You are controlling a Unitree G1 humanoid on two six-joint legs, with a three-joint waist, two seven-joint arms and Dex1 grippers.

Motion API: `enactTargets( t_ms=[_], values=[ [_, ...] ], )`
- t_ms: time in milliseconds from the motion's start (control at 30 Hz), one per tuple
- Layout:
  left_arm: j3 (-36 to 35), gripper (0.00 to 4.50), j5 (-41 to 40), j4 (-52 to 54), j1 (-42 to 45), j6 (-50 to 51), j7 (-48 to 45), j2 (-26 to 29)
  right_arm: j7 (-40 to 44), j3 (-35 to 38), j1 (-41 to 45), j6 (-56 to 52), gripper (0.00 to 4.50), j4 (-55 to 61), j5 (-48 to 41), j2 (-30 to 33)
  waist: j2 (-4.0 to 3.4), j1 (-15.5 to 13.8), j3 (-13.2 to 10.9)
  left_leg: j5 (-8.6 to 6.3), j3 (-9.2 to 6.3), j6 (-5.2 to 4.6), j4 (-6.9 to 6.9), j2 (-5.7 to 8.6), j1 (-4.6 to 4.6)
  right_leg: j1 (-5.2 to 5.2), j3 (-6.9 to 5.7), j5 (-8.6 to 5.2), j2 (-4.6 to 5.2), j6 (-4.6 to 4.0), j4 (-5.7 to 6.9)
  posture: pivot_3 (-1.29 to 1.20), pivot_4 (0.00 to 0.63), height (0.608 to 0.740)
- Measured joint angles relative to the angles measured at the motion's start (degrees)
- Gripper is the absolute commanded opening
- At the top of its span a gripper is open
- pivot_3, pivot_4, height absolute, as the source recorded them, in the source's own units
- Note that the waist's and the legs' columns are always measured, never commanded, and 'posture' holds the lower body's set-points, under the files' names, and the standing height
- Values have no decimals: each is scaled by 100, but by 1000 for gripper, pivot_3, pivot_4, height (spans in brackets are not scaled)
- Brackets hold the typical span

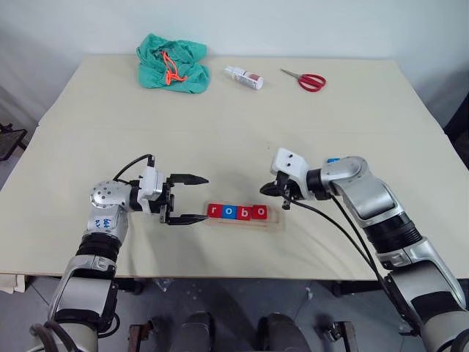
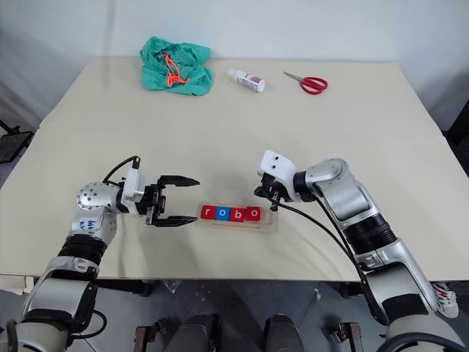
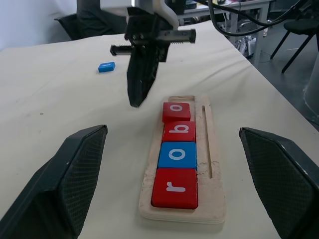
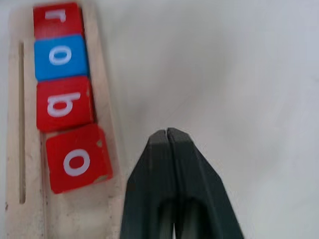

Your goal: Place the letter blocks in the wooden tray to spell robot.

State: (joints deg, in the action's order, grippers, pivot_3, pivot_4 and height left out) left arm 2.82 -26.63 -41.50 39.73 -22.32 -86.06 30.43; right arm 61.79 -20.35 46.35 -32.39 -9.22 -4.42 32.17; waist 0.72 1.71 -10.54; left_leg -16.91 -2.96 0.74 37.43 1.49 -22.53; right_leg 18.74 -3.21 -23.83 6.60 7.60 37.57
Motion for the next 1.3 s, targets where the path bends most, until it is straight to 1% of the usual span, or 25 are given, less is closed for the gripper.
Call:
enactTargets(
  t_ms=[100, 500, 800, 967, 1133, 1300],
  values=[
    [-13, 4500, 0, 2, -7, 0, 0, 0, 26, -12, -68, -17, 7, 70, -1, -5, 0, -2, 0, 0, 0, 0, 0, 0, 0, 0, 0, 0, 0, 0, 0, 0, 150, 740],
    [-53, 4500, 2, 12, -33, 1, 0, 0, 216, -11, -539, -396, 7, 954, -150, 28, 0, -8, 0, 0, -2, 0, 0, 1, 0, 0, 0, 0, 0, 0, 1, 0, 150, 740],
    [-53, 4500, 8, 12, -33, 1, 0, -4, -84, 106, -525, -587, 7, 1002, -222, -11, 0, -6, 0, 0, -1, 0, 1, 1, 0, 0, 1, 0, 1, 0, 0, 0, 150, 740],
    [-61, 4500, 9, 31, -76, 1, 0, -9, -60, 467, -528, -828, 7, 1484, -382, 482, 0, -22, 0, 0, -9, 0, 0, 5, 0, -3, 0, 0, 2, 0, -1, 0, 150, 740],
    [-64, 4500, 10, 34, -123, 5, 0, -15, 129, 445, -1040, -904, 7, 1797, -415, 937, 0, -23, 0, 0, -7, 0, -1, 6, -3, -3, -1, 0, 4, 0, -5, 0, 150, 740],
    [-64, 4500, 12, 32, -111, 4, 0, -41, 148, 321, -1214, -873, 7, 1808, -401, 1006, 0, 7, 0, 0, 5, 0, -2, -3, 1, -2, 0, 0, -2, 0, -5, 0, 150, 740]
  ],
)
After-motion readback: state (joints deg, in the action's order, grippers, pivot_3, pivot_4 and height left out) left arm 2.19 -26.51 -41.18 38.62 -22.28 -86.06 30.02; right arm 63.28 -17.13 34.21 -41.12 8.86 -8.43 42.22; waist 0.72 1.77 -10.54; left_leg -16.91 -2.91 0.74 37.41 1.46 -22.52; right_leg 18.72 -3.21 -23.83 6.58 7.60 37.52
